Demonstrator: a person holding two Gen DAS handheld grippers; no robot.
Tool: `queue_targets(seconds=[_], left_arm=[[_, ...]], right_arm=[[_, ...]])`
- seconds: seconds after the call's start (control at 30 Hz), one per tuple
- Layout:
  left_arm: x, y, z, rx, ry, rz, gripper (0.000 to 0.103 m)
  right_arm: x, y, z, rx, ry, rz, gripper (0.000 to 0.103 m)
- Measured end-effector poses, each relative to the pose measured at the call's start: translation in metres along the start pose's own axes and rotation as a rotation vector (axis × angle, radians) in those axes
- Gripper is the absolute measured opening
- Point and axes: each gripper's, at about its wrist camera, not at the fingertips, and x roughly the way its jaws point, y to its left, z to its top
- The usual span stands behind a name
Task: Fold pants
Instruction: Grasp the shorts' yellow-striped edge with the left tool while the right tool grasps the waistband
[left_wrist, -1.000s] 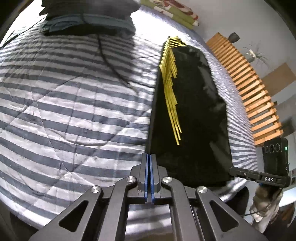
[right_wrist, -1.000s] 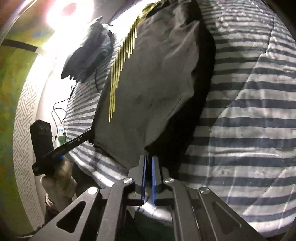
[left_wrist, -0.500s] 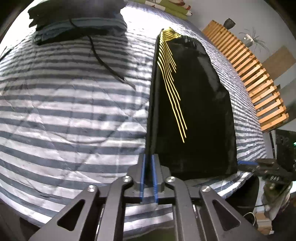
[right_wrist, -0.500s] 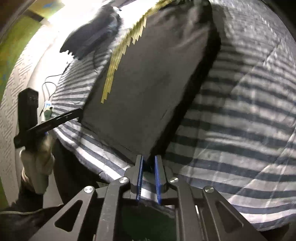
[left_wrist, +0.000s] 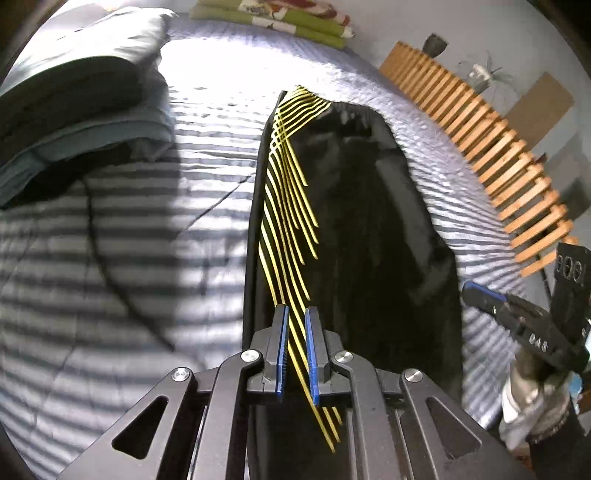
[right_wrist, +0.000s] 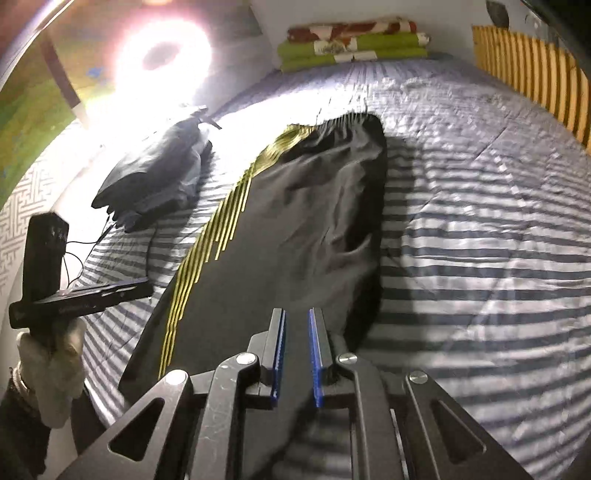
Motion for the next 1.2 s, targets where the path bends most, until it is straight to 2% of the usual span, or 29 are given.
queue_targets(seconds=[0.07, 0.17, 0.23, 0.33, 0.37, 0.4, 0.43, 0.47, 0.5, 0.57, 0.63, 0.93, 1.07, 1.13, 1.2], left_arm=[[0.013, 0.002, 0.012, 0.005, -0.007, 0.078, 0.009], [0.028, 0.011, 0.017, 0.009, 0.020, 0.140, 0.009], [0.031, 0.018, 0.019, -0.008, 0.029, 0.134, 0.012], [0.024, 0.021, 0.024, -0.003, 0.040, 0.126, 0.014], [0.020, 0.020, 0.027, 0.009, 0.031, 0.114, 0.024], [0.017, 0.020, 0.030, 0.013, 0.024, 0.098, 0.043], [0.014, 0.021, 0.034, 0.009, 0.015, 0.076, 0.054], [0.012, 0.022, 0.039, 0.001, 0.002, 0.052, 0.067], [0.011, 0.022, 0.044, -0.006, -0.009, 0.036, 0.069], [0.015, 0.021, 0.056, -0.010, -0.005, 0.019, 0.068], [0.020, 0.022, 0.063, -0.012, 0.000, 0.013, 0.069], [0.059, 0.033, 0.093, -0.058, 0.075, -0.026, 0.067], [0.066, 0.029, 0.095, -0.028, 0.095, -0.039, 0.055], [0.070, 0.025, 0.094, -0.004, 0.102, -0.031, 0.043], [0.072, 0.024, 0.094, -0.001, 0.107, -0.023, 0.027]], right_arm=[[0.017, -0.005, 0.001, 0.007, 0.033, -0.014, 0.012], [0.038, -0.007, -0.004, 0.024, 0.101, -0.007, 0.012], [0.048, -0.011, -0.009, 0.040, 0.127, 0.012, 0.012], [0.041, -0.008, -0.007, -0.014, 0.163, 0.022, 0.013], [0.035, -0.011, -0.007, -0.006, 0.165, 0.044, 0.014], [0.026, -0.015, -0.005, 0.011, 0.151, 0.065, 0.019], [0.017, -0.020, -0.003, 0.033, 0.125, 0.076, 0.025], [0.008, -0.028, 0.002, 0.057, 0.090, 0.070, 0.040], [0.002, -0.035, 0.006, 0.073, 0.063, 0.057, 0.051], [-0.004, -0.051, 0.015, 0.104, 0.019, 0.020, 0.052], [0.000, -0.064, 0.024, 0.144, 0.022, 0.030, 0.052], [0.043, -0.089, 0.044, 0.242, 0.106, 0.116, 0.052], [0.052, -0.095, 0.044, 0.261, 0.120, 0.155, 0.051], [0.054, -0.097, 0.045, 0.263, 0.124, 0.173, 0.049], [0.056, -0.097, 0.045, 0.265, 0.135, 0.189, 0.042]])
